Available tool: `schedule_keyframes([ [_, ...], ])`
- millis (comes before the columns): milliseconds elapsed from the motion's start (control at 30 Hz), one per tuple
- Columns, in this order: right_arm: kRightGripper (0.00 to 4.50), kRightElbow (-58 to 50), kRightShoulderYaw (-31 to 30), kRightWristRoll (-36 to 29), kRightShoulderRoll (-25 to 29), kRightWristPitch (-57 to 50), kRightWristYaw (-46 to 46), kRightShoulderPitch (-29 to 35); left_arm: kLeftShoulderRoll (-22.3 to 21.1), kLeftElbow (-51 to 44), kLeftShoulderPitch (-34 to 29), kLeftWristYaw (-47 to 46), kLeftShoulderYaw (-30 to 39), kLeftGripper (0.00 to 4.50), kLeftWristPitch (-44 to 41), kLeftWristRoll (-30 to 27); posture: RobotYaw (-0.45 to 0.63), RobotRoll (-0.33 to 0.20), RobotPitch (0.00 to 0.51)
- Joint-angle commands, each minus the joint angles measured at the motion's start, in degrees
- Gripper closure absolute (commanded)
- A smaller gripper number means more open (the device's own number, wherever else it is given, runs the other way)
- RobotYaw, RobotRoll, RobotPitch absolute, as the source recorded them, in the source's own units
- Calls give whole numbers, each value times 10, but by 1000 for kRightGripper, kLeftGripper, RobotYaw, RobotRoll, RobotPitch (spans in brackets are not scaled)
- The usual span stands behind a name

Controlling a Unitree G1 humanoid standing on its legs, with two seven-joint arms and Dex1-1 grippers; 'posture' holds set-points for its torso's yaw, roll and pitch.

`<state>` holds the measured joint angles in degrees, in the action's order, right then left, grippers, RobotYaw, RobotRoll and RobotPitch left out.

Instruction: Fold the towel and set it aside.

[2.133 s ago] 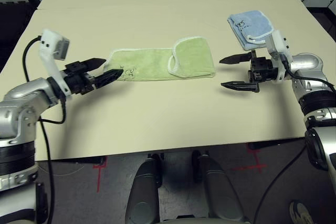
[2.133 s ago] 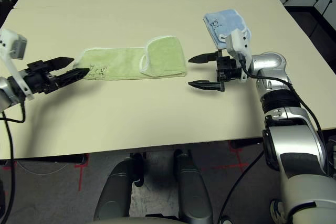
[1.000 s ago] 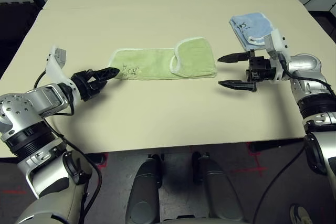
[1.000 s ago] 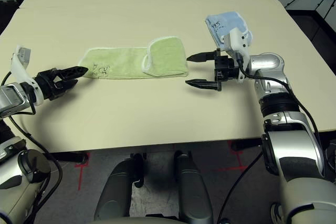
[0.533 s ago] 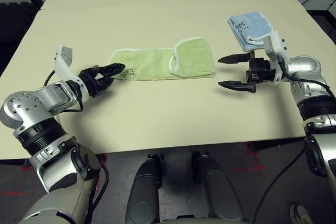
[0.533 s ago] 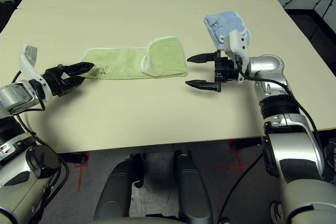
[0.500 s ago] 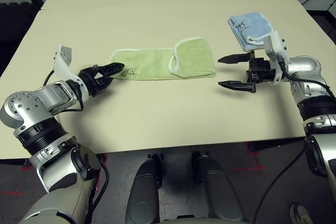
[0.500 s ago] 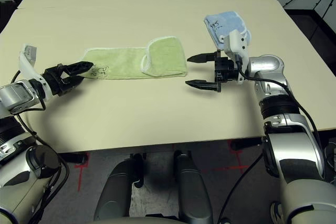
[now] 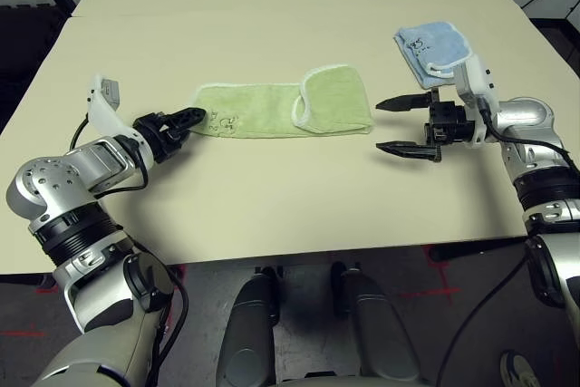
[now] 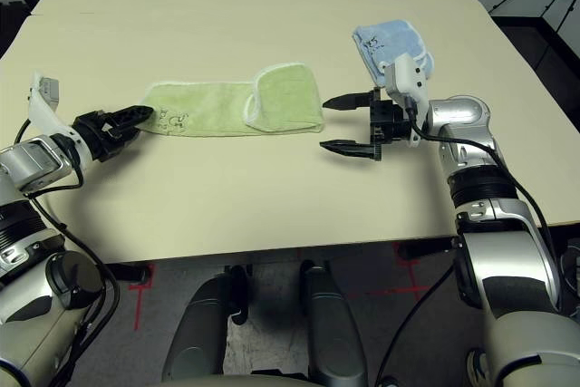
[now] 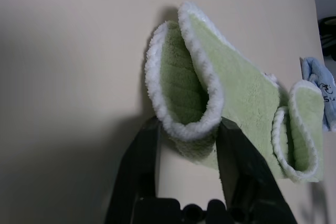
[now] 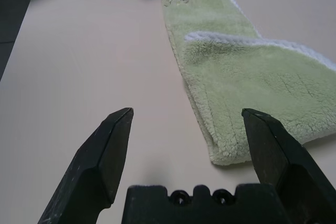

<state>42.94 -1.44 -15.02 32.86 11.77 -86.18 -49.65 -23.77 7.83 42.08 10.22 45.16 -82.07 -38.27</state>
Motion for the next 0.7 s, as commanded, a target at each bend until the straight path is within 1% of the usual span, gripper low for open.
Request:
schedule_keyframes([
  [33, 0, -6, 4, 4, 9, 1, 0, 10, 6, 12, -4, -14, 12, 3676, 7, 1, -31, 0, 217],
  [100, 0, -7, 3, 4, 9, 1, 0, 11, 6, 10, -5, -19, 17, 4433, 10, 0, -29, 0, 215],
  [133, 0, -7, 3, 4, 9, 1, 1, 11, 5, 8, -5, -21, 20, 4473, 10, 0, -29, 0, 215],
  [267, 0, -7, 3, 4, 7, 1, 1, 11, -9, -12, -18, -23, 29, 4473, -4, -4, -21, 0, 215],
  [467, 0, 6, 2, 7, 4, 4, 2, 4, -46, -61, -74, -8, 47, 4473, -41, -15, -8, 0, 215],
  [533, 0, 11, 2, 8, 3, 5, 1, 1, -58, -65, -85, -1, 47, 4473, -42, -15, 6, 0, 213],
  [600, 0, 17, 2, 10, 1, 6, 0, -3, -81, -62, -99, 12, 41, 4473, -32, -12, 13, 0, 213],
  [700, 0, 24, 1, 12, -1, 8, 1, -9, -103, -48, -103, 23, 36, 4473, -20, -9, 16, 0, 213],
])
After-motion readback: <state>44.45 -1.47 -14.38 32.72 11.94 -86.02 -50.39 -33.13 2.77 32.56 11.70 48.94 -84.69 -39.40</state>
